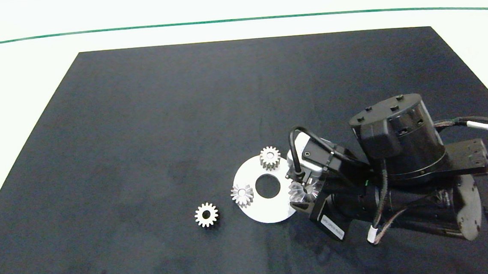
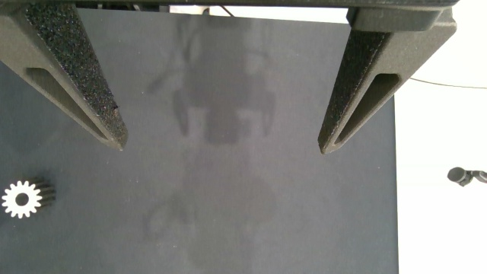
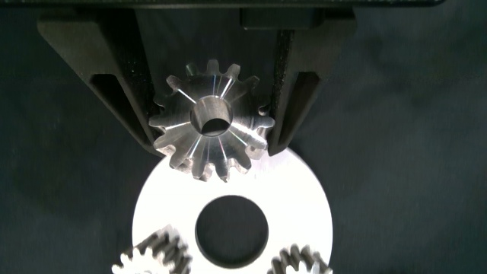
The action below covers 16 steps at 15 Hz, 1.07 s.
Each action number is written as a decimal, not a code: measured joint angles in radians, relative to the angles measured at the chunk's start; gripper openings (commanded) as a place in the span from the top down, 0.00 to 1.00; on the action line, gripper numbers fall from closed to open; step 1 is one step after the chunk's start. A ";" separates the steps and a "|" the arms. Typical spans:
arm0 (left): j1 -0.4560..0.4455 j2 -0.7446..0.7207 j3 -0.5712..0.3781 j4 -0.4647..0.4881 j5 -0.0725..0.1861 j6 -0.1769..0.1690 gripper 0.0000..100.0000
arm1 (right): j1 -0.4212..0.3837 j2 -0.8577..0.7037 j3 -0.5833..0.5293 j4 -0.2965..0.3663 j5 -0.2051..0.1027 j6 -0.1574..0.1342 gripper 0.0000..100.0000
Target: Remove an incorrectly installed larger gear and replace it with the correct smaller gear
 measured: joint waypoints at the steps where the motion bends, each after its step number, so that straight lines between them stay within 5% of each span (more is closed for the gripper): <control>1: 0.000 0.000 0.000 0.000 0.000 0.000 0.00 | -0.003 -0.020 0.005 0.016 0.000 0.001 0.81; 10: 0.002 -0.017 0.001 0.000 0.001 0.000 0.00 | -0.191 -0.203 0.123 0.114 0.015 0.007 0.81; 16: 0.017 -0.027 0.003 0.001 0.001 0.000 0.00 | -0.360 -0.222 0.186 0.107 0.083 0.056 0.81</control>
